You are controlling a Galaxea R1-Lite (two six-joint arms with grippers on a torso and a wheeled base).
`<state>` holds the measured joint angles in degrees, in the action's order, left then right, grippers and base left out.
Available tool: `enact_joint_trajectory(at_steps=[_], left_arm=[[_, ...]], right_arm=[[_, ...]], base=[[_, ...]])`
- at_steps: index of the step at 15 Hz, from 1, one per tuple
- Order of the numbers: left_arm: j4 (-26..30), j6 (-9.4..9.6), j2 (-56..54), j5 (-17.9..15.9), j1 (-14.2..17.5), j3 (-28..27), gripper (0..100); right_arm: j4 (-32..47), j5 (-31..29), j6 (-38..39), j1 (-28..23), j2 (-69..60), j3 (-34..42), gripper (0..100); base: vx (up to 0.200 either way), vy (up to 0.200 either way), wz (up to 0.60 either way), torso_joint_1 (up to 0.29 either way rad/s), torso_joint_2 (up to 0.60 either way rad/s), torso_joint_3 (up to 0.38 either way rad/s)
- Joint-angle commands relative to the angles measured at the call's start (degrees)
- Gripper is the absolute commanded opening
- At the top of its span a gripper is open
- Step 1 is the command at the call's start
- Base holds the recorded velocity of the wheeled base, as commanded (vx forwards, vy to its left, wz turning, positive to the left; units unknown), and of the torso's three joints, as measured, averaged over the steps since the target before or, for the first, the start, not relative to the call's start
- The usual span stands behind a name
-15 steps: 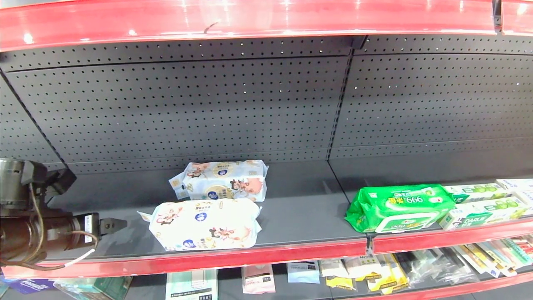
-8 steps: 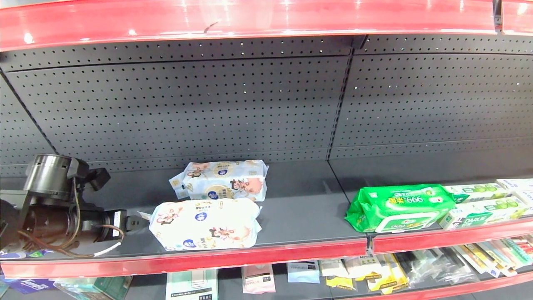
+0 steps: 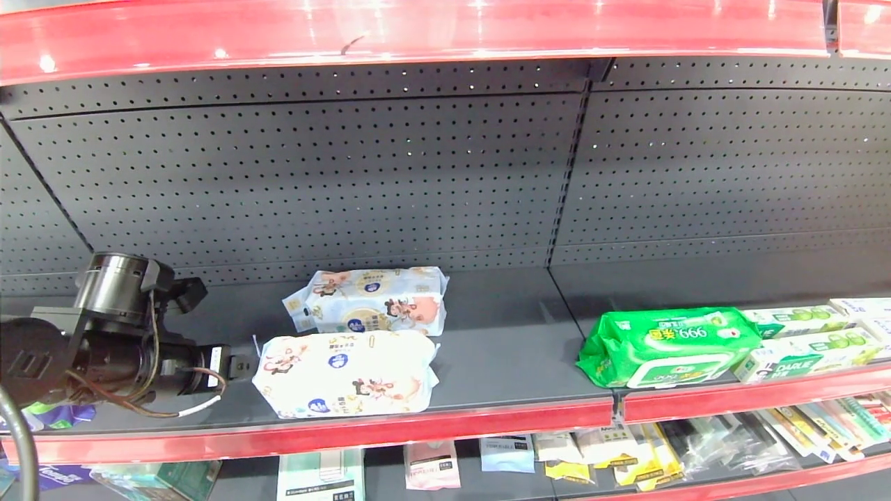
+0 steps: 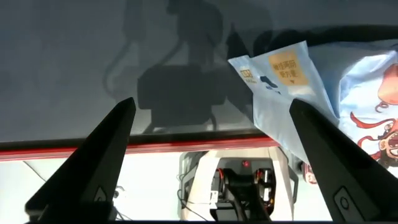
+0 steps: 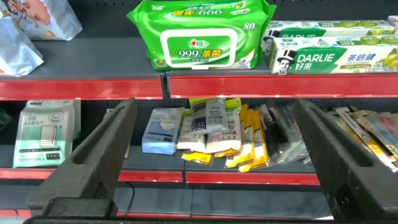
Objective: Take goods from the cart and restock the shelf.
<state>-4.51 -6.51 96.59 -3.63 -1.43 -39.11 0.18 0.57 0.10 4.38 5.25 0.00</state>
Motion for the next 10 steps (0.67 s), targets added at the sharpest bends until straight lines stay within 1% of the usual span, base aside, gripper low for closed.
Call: enact_joint_trajectory(at_steps=[1,10], left_arm=[[0.1,0.18,0.0,-0.1,-0.3,0.1,100],[0.1,0.27,0.2,-0.1,-1.0,-0.1,100]], right_arm=[[0.0,0.0,0.0,0.0,0.1,0.0,100],[0.0,0.0,0.0,0.0,0.1,0.0,100]], base=[[0.0,0.0,0.0,0.0,0.0,0.0],[0.0,0.0,0.0,0.0,0.0,0.0]])
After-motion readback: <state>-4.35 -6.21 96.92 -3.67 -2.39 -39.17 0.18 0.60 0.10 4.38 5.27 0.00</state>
